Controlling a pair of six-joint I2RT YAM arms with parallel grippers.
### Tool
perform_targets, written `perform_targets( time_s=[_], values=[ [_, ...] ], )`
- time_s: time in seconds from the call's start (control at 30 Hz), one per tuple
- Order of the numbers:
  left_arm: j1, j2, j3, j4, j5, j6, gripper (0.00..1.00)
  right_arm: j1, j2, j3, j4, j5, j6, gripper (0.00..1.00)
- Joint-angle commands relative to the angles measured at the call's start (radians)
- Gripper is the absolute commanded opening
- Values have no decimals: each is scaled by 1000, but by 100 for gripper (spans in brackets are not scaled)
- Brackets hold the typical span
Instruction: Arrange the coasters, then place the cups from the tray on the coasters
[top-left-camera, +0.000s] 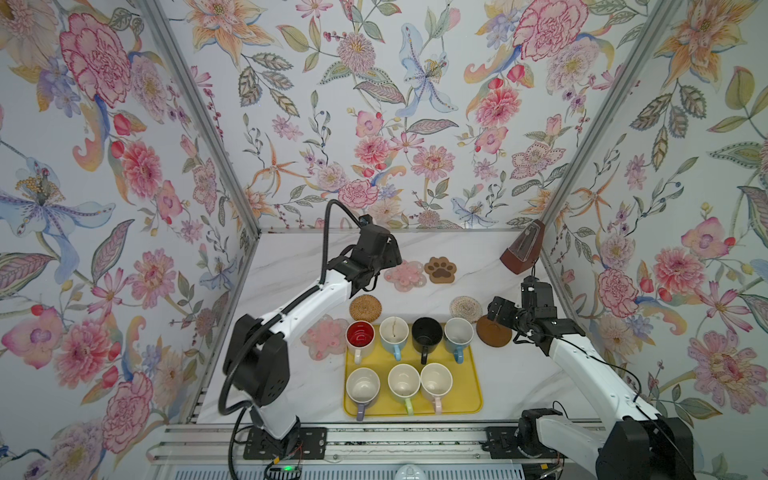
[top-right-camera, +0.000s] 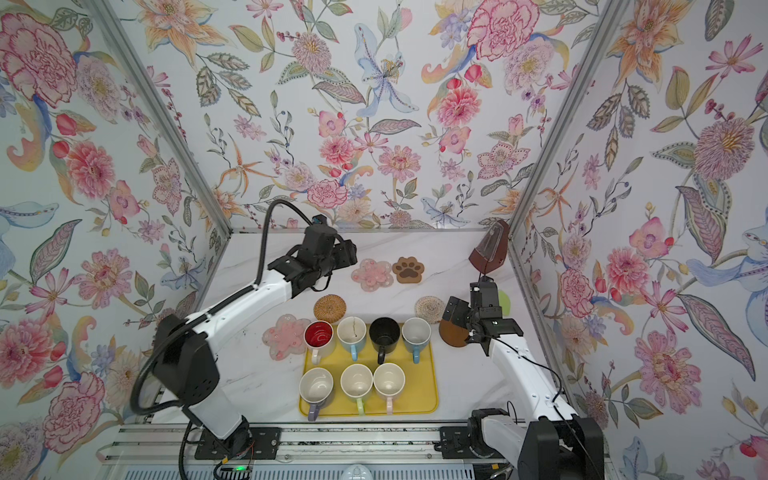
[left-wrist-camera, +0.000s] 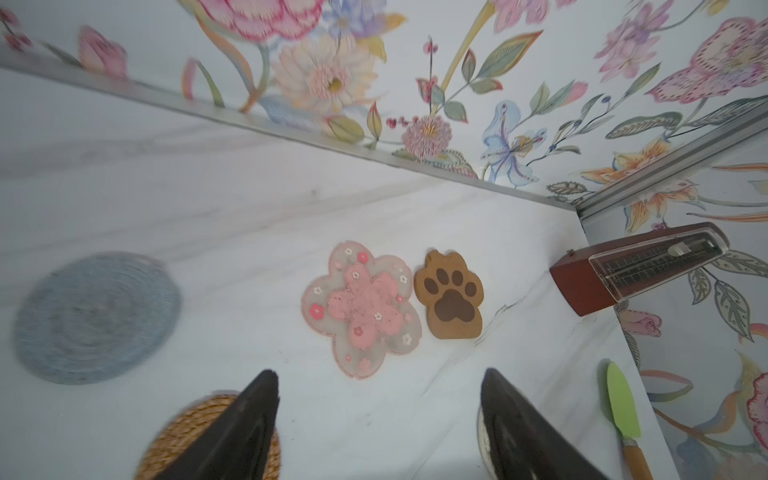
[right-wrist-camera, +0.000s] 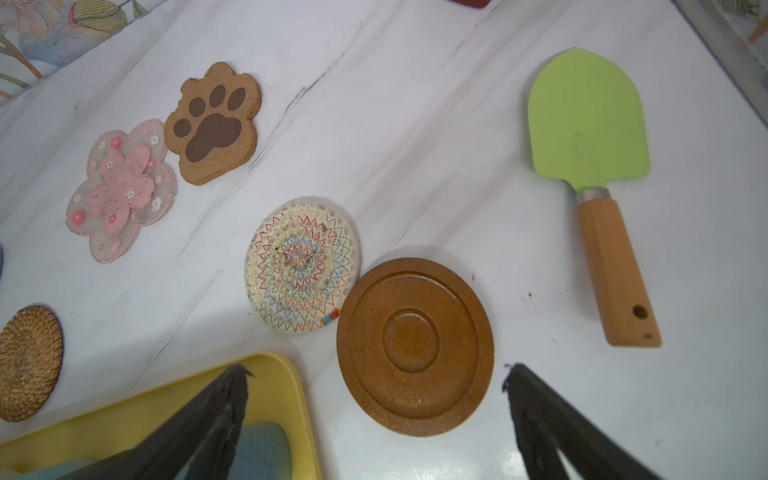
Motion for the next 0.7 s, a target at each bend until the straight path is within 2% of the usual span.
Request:
perform_targets(
  time_s=[0.0,0.1,0.23,0.43,0.57,0.67],
  values=[
    [20,-196,-282,84,-186,120,92,39,52,60,-17,11,-13,96],
    [80,-352,-512,120,-187,90,99,71,103,89,-15,33,-8,94],
    [167,-498,-669,82,-146,35,99,92,165,129,-6,18,-11,90],
    [193,-608,-754,72,-165,29,99,138,281,191,0,23,-9,82],
    [198,-629,-784,77,-172,23,99,182,366,239,-18,59,-12,77],
    [200,-632,-776,44,-186,17,99,188,413,253,-2,45,-8,69]
  ],
)
